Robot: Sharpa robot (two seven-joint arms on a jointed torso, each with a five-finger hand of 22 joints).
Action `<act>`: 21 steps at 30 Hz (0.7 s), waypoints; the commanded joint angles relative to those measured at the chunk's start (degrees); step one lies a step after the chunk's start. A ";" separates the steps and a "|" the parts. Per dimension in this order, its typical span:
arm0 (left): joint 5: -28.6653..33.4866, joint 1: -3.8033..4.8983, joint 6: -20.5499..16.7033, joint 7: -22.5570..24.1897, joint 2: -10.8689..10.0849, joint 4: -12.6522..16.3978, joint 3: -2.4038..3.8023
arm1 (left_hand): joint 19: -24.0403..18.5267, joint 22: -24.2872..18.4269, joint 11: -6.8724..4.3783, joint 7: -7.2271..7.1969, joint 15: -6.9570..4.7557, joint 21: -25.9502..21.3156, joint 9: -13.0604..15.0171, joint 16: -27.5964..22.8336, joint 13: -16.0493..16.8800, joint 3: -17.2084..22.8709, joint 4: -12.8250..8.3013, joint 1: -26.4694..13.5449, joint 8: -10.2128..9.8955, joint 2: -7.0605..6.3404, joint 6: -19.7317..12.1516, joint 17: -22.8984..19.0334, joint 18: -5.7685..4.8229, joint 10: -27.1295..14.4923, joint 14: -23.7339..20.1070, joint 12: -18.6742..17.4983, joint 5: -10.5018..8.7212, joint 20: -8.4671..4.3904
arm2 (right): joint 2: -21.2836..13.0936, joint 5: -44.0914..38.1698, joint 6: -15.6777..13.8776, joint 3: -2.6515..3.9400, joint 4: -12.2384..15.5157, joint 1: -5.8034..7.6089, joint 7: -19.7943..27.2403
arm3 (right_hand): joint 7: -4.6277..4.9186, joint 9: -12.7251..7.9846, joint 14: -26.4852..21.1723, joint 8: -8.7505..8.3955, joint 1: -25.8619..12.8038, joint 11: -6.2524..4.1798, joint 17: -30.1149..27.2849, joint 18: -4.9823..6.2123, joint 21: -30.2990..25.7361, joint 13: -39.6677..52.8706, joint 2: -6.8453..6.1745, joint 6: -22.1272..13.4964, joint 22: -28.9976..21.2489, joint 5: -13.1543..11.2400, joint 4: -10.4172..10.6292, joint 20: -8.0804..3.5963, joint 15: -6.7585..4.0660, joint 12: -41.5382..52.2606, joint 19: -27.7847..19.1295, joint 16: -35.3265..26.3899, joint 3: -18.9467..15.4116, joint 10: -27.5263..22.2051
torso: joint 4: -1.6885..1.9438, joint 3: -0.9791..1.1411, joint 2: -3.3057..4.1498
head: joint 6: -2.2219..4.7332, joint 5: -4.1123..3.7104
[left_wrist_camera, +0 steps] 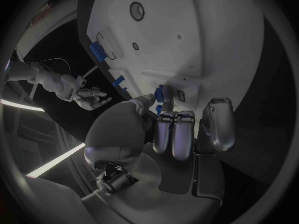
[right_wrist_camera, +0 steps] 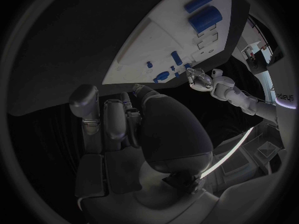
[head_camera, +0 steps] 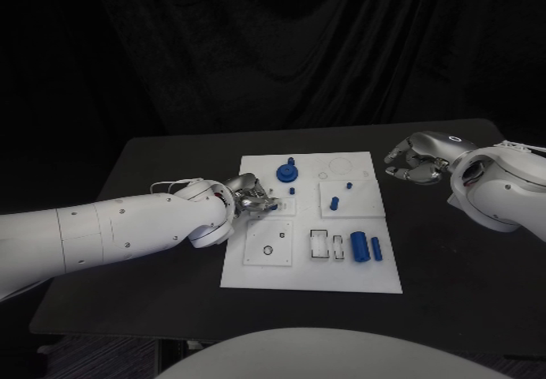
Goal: Assemble the parts on the task board
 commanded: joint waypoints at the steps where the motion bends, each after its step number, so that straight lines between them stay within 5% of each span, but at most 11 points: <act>1: 0.18 -0.18 1.60 1.77 0.23 -0.13 -0.01 | -0.45 10.18 0.53 0.76 0.45 -0.35 -0.55 0.15 15.06 -2.35 2.00 -0.89 -0.57 -0.11 -0.02 15.09 1.08 5.99 6.02 -0.03 -0.65 0.02 | -0.03 -0.15 0.05 0.04 0.02 -0.15 -0.75 | -0.13 -0.05 1.11 -0.35 -0.17 0.08 -0.09 1.05 -0.36 7.46 -0.23 -0.31 2.64 0.31 0.01 -0.04 0.30 -0.37 -0.31 -0.40 0.29 -0.38 | 0.02 0.00 0.01 | -0.01 -0.07; 5: 0.18 -0.23 2.12 1.53 0.26 -0.35 -0.01 | -0.66 10.08 0.80 1.03 0.69 -0.68 -1.10 0.15 15.06 -5.86 4.69 -2.10 -1.14 0.01 -0.42 15.09 1.17 5.99 6.02 -0.03 -1.58 0.25 | -0.09 -0.15 0.04 0.04 0.05 -0.15 -0.76 | -0.13 -0.05 1.11 -0.35 -0.17 0.08 -0.09 1.05 -0.36 7.46 -0.23 -0.31 2.64 0.31 0.01 -0.04 0.30 -0.37 -0.31 -0.40 0.29 -0.38 | 0.01 0.02 0.01 | -0.01 -0.13; 10: 0.18 -0.30 2.51 0.74 0.28 -0.44 -0.01 | -0.61 10.10 0.97 1.15 0.84 -0.63 -0.24 0.15 15.06 -8.41 4.96 -2.89 -0.60 0.82 -1.19 15.09 1.16 5.99 6.02 -0.03 -2.17 0.42 | -0.14 -0.15 0.05 0.04 0.07 -0.15 -0.77 | -0.13 -0.05 1.11 -0.35 -0.17 0.08 -0.09 1.05 -0.36 7.46 -0.23 -0.31 2.64 0.31 0.01 -0.04 0.30 -0.37 -0.31 -0.40 0.29 -0.38 | 0.00 0.03 0.03 | -0.01 -0.15; 21: 0.18 -0.41 1.68 -0.09 0.23 -0.40 -0.01 | 0.27 10.40 0.09 0.02 0.10 0.44 13.46 0.15 15.06 -16.10 4.98 -3.01 8.96 4.75 -3.71 15.09 0.97 5.99 6.02 -0.03 -2.57 -0.15 | -0.14 -0.15 0.18 0.04 0.06 -0.16 -0.73 | -0.14 -0.06 1.11 -0.33 -0.22 0.09 -0.13 1.05 -0.42 7.47 -0.25 -0.23 2.63 0.31 0.00 -0.04 0.30 -0.35 -0.30 -0.44 0.32 -0.36 | -0.04 0.02 0.01 | -0.01 0.01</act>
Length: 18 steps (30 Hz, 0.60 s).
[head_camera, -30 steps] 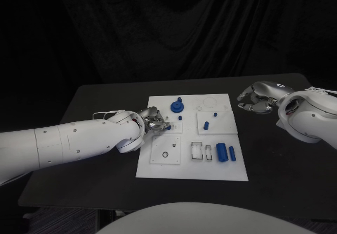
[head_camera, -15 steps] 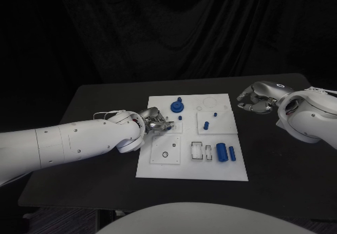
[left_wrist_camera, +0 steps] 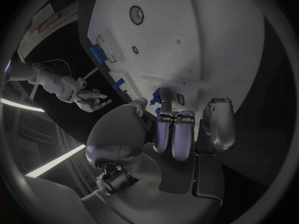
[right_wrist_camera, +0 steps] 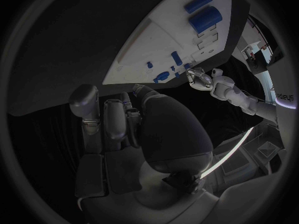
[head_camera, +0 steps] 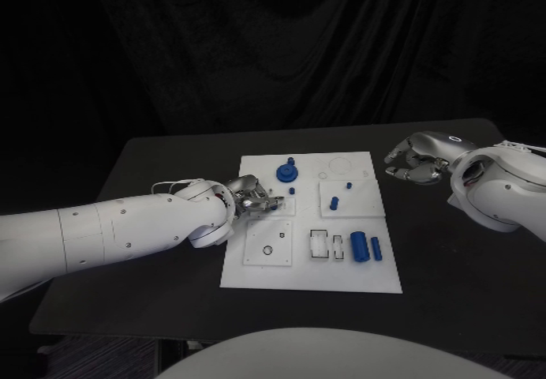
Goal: Assemble the parts on the task board
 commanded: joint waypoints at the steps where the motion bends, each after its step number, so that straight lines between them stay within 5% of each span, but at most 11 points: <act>1: 0.17 -0.21 -0.18 -0.06 0.02 0.10 -0.07 | 0.35 10.45 -0.60 -0.20 -0.45 0.46 3.49 0.15 15.06 -1.26 0.06 -0.15 2.61 1.13 -0.76 15.09 0.43 5.86 6.05 -0.03 0.12 -0.24 | -0.09 -0.15 0.15 0.04 0.05 -0.15 -0.73 | -0.14 -0.06 1.11 -0.33 -0.22 0.09 -0.04 1.05 -0.19 7.47 -0.25 -0.23 2.59 0.31 0.00 -0.04 0.30 -0.35 -0.30 -0.25 0.32 -0.36 | -0.02 0.00 -0.02 | -0.01 0.06; 7: -3.23 -0.21 -5.47 3.45 -0.27 0.56 -0.05 | 1.29 10.86 -1.21 -0.91 -0.99 1.84 4.26 0.15 15.06 -2.45 0.02 1.16 7.56 1.89 -1.15 15.09 0.13 5.86 6.05 -0.03 1.96 -0.73 | -0.22 -0.15 0.07 0.04 0.09 -0.16 -0.66 | -0.14 -0.06 1.11 -0.33 -0.22 0.09 -0.04 1.05 -0.19 7.47 -0.25 -0.23 2.59 0.31 0.00 -0.04 0.30 -0.35 -0.30 -0.25 0.32 -0.36 | 0.00 0.00 -0.02 | -0.01 0.13; 12: -8.53 0.01 -10.52 6.53 -0.93 2.13 -0.04 | 2.77 11.59 -1.83 -1.56 -1.57 4.22 4.18 0.15 15.06 -2.76 -0.23 5.02 11.46 1.21 -1.69 15.09 -0.42 5.86 6.05 -0.03 3.87 -1.27 | -0.29 -0.15 -0.29 0.04 0.12 -0.16 -0.39 | -0.14 -0.06 1.11 -0.33 -0.22 0.09 -0.04 1.05 -0.19 7.47 -0.25 -0.23 2.59 0.31 0.00 -0.04 0.30 -0.35 -0.30 -0.25 0.32 -0.36 | 0.03 -0.01 0.00 | -0.01 0.08; 18: -14.37 2.92 -7.76 6.54 -1.83 3.47 -0.03 | 3.44 11.93 -2.17 -1.93 -1.86 5.37 4.12 0.15 15.06 -2.86 -0.45 8.28 13.38 0.62 -1.99 15.09 -0.68 5.86 6.05 -0.03 4.02 -1.61 | -0.10 -0.05 -1.82 0.04 0.13 -0.15 0.52 | -0.18 -0.05 1.18 -0.19 -0.32 0.17 0.10 1.00 -0.03 7.61 -0.29 0.11 2.65 0.33 -0.02 -0.04 0.33 -0.21 -0.19 -0.10 0.38 -0.21 | 0.03 -0.02 -0.02 | -0.01 0.19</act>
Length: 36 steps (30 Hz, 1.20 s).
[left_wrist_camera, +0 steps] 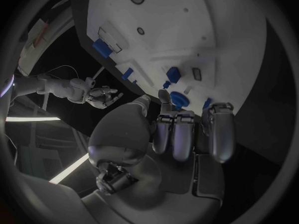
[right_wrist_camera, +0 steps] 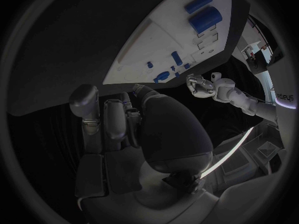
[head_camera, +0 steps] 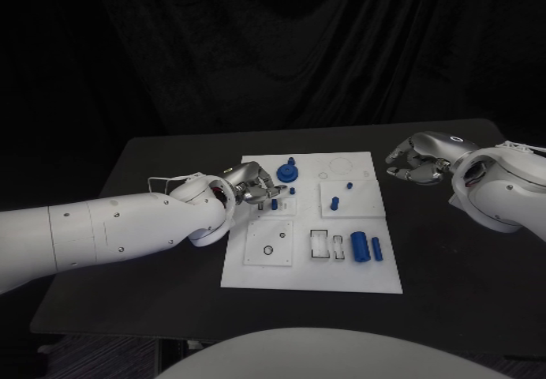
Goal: Assemble the parts on the task board
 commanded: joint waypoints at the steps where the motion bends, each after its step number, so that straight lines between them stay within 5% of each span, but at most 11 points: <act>1: -7.31 2.06 0.88 2.79 -0.31 0.34 0.14 | 1.04 11.97 -0.43 -0.34 -0.56 0.40 1.63 0.15 15.06 0.20 -0.21 2.22 0.96 0.02 -0.26 15.09 -0.70 5.95 5.94 -0.03 -0.18 -0.26 | 0.08 0.06 -2.07 0.04 0.09 -0.14 0.62 | -0.19 -0.03 1.23 -0.09 -0.33 0.21 0.20 0.97 0.08 7.67 -0.28 0.35 2.70 0.35 -0.05 -0.03 0.35 -0.14 -0.12 0.01 0.44 -0.13 | 0.04 -0.01 0.01 | -0.01 0.06; 8: -13.36 6.90 8.22 3.91 -0.74 -0.31 0.14 | 1.67 12.39 -0.52 -0.47 -0.59 1.66 1.69 0.15 15.06 0.25 -0.09 4.74 2.44 -0.26 -0.18 15.09 -1.03 5.95 5.94 -0.03 -1.51 -0.33 | 0.33 0.63 -4.59 0.04 -0.05 -0.13 2.02 | -0.21 -0.02 1.44 0.18 -0.15 0.38 0.56 0.88 0.42 7.95 -0.25 1.08 2.85 1.12 -0.34 0.03 0.46 0.16 0.16 0.42 0.84 0.19 | -0.05 0.03 0.04 | -0.01 0.14; 14: -15.25 9.43 12.49 3.51 -0.29 -3.00 0.14 | 1.58 12.44 -0.41 -0.35 -0.48 1.89 1.31 0.15 15.06 2.14 -0.27 9.93 1.70 -0.43 -1.82 15.09 -1.08 5.95 5.94 -0.03 -4.92 -0.26 | 0.46 0.74 -5.88 0.05 -0.26 -0.13 2.90 | -0.19 -0.05 1.47 0.21 -0.14 0.42 0.55 0.87 0.46 7.98 -0.28 1.25 2.89 1.56 -0.42 0.05 0.50 0.20 0.24 0.42 0.98 0.23 | -0.18 0.15 0.22 | -0.01 0.21; 16: -14.86 9.71 14.06 2.83 0.00 -3.93 0.14 | 1.48 12.41 -0.19 -0.01 -0.34 1.82 0.80 0.15 15.06 3.00 -0.30 11.27 0.32 -0.59 -3.10 15.09 -1.06 5.95 5.94 -0.03 -5.38 -0.17 | 0.51 0.75 -6.23 0.05 -0.31 -0.13 3.17 | -0.19 -0.07 1.50 0.23 -0.14 0.44 0.63 0.84 0.61 8.01 -0.31 1.33 2.94 1.78 -0.45 0.07 0.51 0.24 0.31 0.50 1.06 0.26 | -0.11 0.18 0.24 | -0.01 0.17; 18: -13.54 10.01 17.81 0.79 0.65 -5.61 0.14 | 1.45 12.42 0.47 0.95 0.25 1.90 -1.45 0.15 15.06 4.36 0.00 12.24 -3.78 -1.01 -4.40 15.09 -1.09 5.95 5.94 -0.03 -6.30 0.25 | 0.54 0.77 -6.77 0.05 -0.32 -0.13 3.62 | -0.18 -0.09 1.54 0.23 -0.13 0.45 0.69 0.83 0.65 8.06 -0.33 1.41 2.97 2.05 -0.49 0.08 0.52 0.29 0.36 0.57 1.15 0.31 | 0.07 0.18 0.17 | -0.01 0.05; 23: -10.61 10.23 23.63 -3.07 1.94 -8.80 0.13 | 1.48 12.43 1.60 2.14 1.13 2.01 -3.84 0.15 15.06 3.03 0.36 7.40 -7.93 -0.92 -4.15 15.09 -1.11 5.95 5.94 -0.03 -7.73 1.06 | 0.58 0.77 -7.35 0.05 -0.36 -0.13 4.15 | -0.18 -0.14 1.58 0.22 -0.15 0.45 0.77 0.81 0.73 8.10 -0.40 1.49 3.02 2.47 -0.54 0.09 0.53 0.34 0.43 0.66 1.27 0.36 | 0.16 0.07 0.12 | -0.01 0.02; 29: -8.43 10.26 26.44 -4.91 3.54 -12.81 0.13 | 1.65 12.51 1.57 1.97 1.24 2.32 -3.72 0.15 15.06 0.83 0.41 2.73 -8.77 -0.19 -1.66 15.09 -1.13 5.95 5.94 -0.03 -7.91 1.40 | 0.49 0.78 -7.77 0.05 -0.33 -0.13 4.55 | -0.17 -0.20 1.60 0.18 -0.09 0.47 0.76 0.81 0.72 8.10 -0.43 1.52 3.04 2.91 -0.65 0.10 0.54 0.35 0.49 0.66 1.47 0.36 | 0.06 -0.01 0.12 | -0.01 0.13; 36: -6.34 10.19 28.61 -5.94 5.18 -16.20 0.13 | 1.76 12.56 0.83 1.02 0.69 2.51 -1.19 0.15 15.06 -1.81 0.39 -1.39 -6.83 0.48 1.50 15.09 -1.15 5.95 5.94 -0.03 -9.11 1.01 | 0.54 0.78 -7.48 0.05 -0.35 -0.14 4.48 | -0.17 -0.20 1.60 0.18 -0.09 0.47 0.76 0.81 0.72 8.10 -0.43 1.52 3.04 2.91 -0.65 0.10 0.54 0.35 0.49 0.66 1.47 0.36 | 0.09 -0.18 0.25 | -0.01 0.17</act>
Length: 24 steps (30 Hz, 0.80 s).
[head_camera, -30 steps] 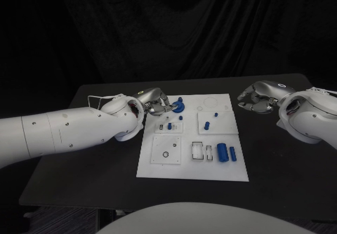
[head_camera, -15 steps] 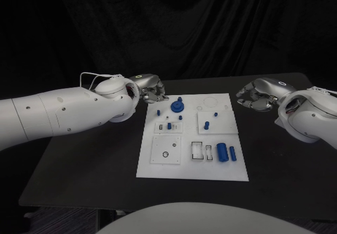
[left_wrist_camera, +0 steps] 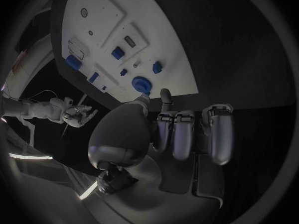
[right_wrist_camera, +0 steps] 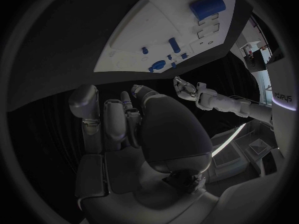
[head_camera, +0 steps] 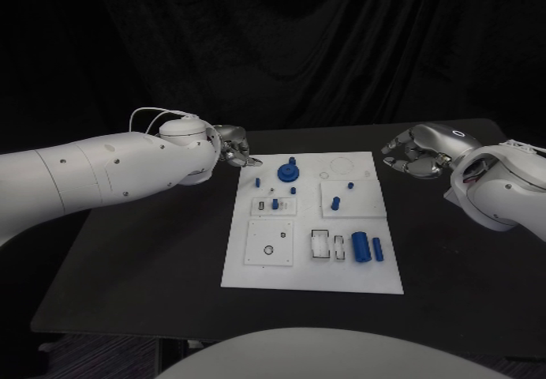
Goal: Assemble the parts on the task board
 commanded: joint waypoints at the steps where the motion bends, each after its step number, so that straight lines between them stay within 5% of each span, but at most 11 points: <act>1: 3.12 0.07 3.96 -2.02 0.76 -1.26 0.05 | 1.36 12.56 -0.63 -0.27 -0.27 0.22 1.00 0.15 15.06 -1.60 0.06 -3.17 0.68 0.52 1.14 15.09 -1.15 6.08 5.96 -0.03 -1.75 -0.13 | 0.01 -0.02 -1.04 0.04 0.00 -0.14 0.49 | 0.02 -0.08 1.44 0.18 -0.08 0.27 0.05 0.81 0.20 8.10 -0.42 0.48 3.06 0.29 -0.02 0.10 0.39 0.35 0.49 0.19 0.20 0.16 | 0.01 -0.12 0.05 | -0.01 0.05; 8: 3.63 -0.11 5.48 -2.46 2.18 -3.58 0.05 | 0.95 12.35 -0.61 -0.16 -0.33 -0.35 1.70 0.15 15.06 -6.03 0.09 -10.21 -0.59 2.53 0.80 15.09 -1.02 6.08 5.96 -0.03 -2.25 -0.30 | 0.08 -0.02 -0.26 0.04 -0.05 -0.14 0.01 | 0.04 -0.11 1.42 0.14 -0.05 0.29 -0.04 0.83 0.04 7.97 -0.42 0.46 3.02 0.44 -0.07 0.10 0.39 0.23 0.46 0.09 0.29 0.04 | -0.01 -0.16 0.01 | -0.01 0.20; 24: 6.47 -1.44 7.15 -1.06 4.12 -6.18 0.04 | 0.61 12.21 -0.58 -0.18 -0.28 -0.77 -2.63 0.15 15.06 -6.55 -0.32 -1.11 -6.39 3.14 3.19 15.09 -0.91 6.08 5.96 -0.03 4.63 -0.25 | 0.20 -0.02 0.32 0.04 -0.11 -0.15 -0.29 | 0.05 -0.13 1.40 0.11 -0.05 0.31 -0.12 0.86 -0.15 7.84 -0.41 0.42 2.96 0.50 -0.08 0.11 0.40 0.09 0.42 0.01 0.34 -0.09 | -0.05 0.05 -0.16 | -0.01 0.18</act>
